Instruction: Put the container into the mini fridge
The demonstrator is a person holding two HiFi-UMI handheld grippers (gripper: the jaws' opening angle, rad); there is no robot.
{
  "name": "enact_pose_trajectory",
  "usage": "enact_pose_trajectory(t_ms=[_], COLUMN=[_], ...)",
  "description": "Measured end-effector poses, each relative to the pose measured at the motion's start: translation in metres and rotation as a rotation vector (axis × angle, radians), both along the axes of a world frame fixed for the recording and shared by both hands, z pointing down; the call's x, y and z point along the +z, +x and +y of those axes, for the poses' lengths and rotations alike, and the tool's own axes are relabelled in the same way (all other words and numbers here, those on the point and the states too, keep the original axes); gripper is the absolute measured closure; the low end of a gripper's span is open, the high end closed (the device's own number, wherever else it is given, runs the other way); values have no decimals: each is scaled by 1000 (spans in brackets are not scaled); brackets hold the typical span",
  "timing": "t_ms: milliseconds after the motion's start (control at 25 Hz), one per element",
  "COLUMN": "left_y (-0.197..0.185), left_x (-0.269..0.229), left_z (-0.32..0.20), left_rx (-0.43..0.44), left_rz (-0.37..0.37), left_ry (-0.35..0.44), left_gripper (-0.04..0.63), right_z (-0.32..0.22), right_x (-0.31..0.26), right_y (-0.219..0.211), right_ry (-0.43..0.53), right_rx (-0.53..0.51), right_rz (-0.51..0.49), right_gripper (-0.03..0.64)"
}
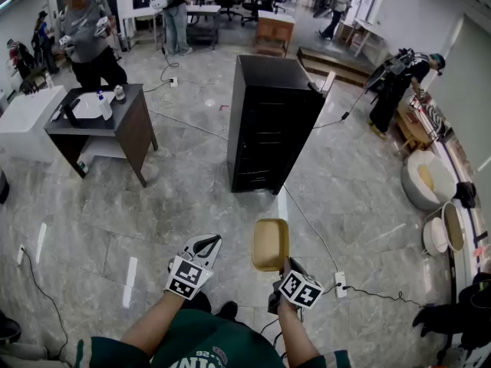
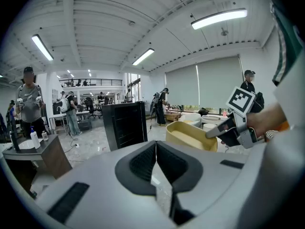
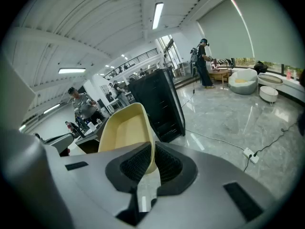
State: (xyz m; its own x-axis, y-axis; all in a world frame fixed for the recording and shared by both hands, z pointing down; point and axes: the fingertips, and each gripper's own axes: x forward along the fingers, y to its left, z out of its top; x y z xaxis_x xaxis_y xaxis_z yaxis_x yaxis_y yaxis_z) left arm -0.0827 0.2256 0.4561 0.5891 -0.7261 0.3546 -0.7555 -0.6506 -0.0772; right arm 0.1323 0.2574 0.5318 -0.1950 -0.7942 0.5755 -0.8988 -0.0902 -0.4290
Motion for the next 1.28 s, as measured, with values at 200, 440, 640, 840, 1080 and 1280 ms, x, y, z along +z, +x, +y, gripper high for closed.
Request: enact_pose_trajectory(t_ms=[200,440,640,840,1080,1280], left_y=[6,12,14,19,28,35], left_x=[3,3,4,4,5,4], left_z=[4,7,9,12,15,16], left_rx=[4,11,15,17,30,40], left_rz=[-2,-8,-8,-8,-15,-27], left_ry=[-2,-3,-6,-9,-17,-19], left_gripper=[581,581,581,581,581,581], right_z=[3,7,9,14,20,24], right_x=[5,6,1,3,4,6], right_y=[7,10,14,18,23,27], right_ry=[0,-11,-8,-15,-14,-11], right_rx=[3,-10,-11,-12,-14,-9], right_rz=[-15,-10,12,13,-11,-40], right_gripper=[569,569,569,569,569,569])
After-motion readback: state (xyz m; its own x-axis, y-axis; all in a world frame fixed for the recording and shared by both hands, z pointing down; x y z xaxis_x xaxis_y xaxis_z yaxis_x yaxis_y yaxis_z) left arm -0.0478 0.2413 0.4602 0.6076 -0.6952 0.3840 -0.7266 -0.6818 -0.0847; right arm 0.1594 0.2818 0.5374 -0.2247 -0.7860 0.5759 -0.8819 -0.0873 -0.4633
